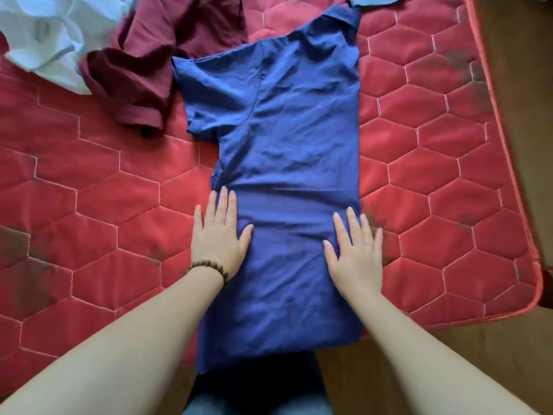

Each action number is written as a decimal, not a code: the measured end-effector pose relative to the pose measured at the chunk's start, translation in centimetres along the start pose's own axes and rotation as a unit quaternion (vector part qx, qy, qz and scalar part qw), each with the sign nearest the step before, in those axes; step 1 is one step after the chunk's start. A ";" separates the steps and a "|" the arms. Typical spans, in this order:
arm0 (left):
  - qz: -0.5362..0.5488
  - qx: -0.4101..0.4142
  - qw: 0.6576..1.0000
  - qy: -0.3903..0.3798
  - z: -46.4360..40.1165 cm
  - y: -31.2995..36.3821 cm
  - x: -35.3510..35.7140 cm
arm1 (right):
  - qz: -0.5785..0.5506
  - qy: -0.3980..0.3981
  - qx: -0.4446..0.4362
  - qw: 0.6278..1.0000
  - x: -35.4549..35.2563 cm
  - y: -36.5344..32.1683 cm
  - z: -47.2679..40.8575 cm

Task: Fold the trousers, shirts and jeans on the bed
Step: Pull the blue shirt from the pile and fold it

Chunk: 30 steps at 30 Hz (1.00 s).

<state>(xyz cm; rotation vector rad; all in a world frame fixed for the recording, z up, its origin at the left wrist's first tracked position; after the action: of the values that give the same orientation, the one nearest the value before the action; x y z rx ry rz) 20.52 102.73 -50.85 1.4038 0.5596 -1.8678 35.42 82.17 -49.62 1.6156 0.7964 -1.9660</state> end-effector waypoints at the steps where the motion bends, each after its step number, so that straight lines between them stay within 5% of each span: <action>1: 0.012 -0.009 1.000 0.015 0.0 -0.1 -0.5 | -0.007 0.033 0.006 0.999 -0.4 -0.2 -0.3; 4: 0.067 0.108 0.991 0.034 -1.3 3.1 -1.7 | -0.051 0.072 -0.061 0.994 -1.0 -3.8 -3.5; 7: 0.091 0.210 0.973 -0.013 -4.8 6.7 -1.8 | -0.084 0.008 -0.144 0.986 -0.1 -8.1 -8.2; 11: 0.005 0.133 0.991 0.002 -10.2 4.7 -1.9 | -0.031 -0.008 -0.104 0.994 0.7 -5.6 -12.2; 15: 0.038 0.041 0.997 0.056 -10.5 1.9 -3.6 | -0.011 0.038 0.010 0.999 -1.0 -0.7 -13.2; 18: 0.058 0.128 0.986 0.095 -10.6 5.0 -4.3 | -0.026 0.049 -0.084 0.995 -1.7 -2.9 -16.2; 20: 0.060 0.168 0.980 0.091 -12.0 7.6 -4.3 | -0.041 -0.012 -0.167 0.985 -1.1 -5.6 -18.9; 23: 0.034 0.050 0.997 0.046 -14.6 7.7 -3.3 | 0.012 -0.056 -0.195 0.979 -0.1 -6.1 -21.9; 27: 0.015 -0.037 0.996 0.076 -14.6 6.1 -3.4 | 0.034 -0.002 -0.057 0.998 -1.5 -0.7 -23.2; 30: 0.022 0.003 0.992 0.126 -15.3 7.1 -3.8 | -0.022 0.036 -0.170 0.985 -2.6 -2.5 -24.8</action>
<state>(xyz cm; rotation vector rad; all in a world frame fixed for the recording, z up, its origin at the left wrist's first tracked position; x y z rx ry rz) 36.18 110.06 -51.45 1.6564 0.6410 -1.6701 51.78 101.17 -50.14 1.4800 1.1359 -1.6952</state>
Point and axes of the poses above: each hand's wrist, its own z-axis away from the middle knuckle, its own x-axis out of the palm, y = z × x, the point moved 4 cm from there along -z, towards the middle knuckle, and after that the axes turned 5 degrees about -x, right-handed, at the moved point
